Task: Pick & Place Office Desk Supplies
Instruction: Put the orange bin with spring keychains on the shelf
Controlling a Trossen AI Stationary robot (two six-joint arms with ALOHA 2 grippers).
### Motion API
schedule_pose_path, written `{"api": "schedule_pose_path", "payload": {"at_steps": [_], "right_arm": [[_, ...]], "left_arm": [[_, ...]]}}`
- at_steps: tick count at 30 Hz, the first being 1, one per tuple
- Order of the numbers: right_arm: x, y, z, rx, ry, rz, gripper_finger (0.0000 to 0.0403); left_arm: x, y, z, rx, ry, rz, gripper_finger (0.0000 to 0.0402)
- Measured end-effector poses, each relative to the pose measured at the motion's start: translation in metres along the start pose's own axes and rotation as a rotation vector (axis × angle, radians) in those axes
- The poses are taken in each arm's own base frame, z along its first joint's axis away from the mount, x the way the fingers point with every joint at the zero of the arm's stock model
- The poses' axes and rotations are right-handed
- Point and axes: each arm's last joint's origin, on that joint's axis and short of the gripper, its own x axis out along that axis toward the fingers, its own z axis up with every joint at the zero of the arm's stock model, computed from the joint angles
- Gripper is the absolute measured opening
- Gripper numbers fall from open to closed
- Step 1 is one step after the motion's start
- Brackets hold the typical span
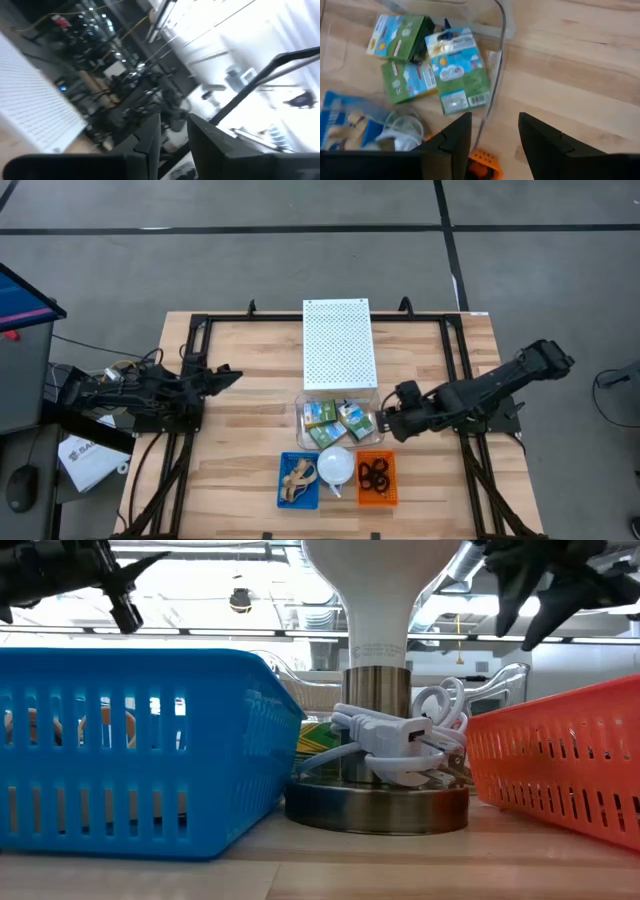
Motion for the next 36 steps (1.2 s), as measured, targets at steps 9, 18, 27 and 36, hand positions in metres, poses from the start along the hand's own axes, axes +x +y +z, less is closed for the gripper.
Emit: {"api": "schedule_pose_path", "payload": {"at_steps": [9, 18, 27, 36], "right_arm": [[0.003, 0.008, 0.008, 0.063, -0.007, -0.029, 0.0162], [-0.001, 0.023, 0.006, 0.006, 0.004, 0.128, 0.0191], [-0.020, 0.029, -0.024, -0.039, 0.097, 0.280, 0.0192], [-0.031, 0.008, -0.075, 0.146, 0.235, 0.148, 0.0190]], "left_arm": [[0.000, -0.006, 0.003, -0.034, 0.008, -0.096, 0.0088], [0.000, -0.007, 0.002, -0.032, 0.046, -0.128, 0.0088], [-0.001, -0.010, -0.001, -0.109, 0.123, -0.179, 0.0088], [0.000, -0.009, -0.006, -0.118, 0.157, -0.166, 0.0088]]}}
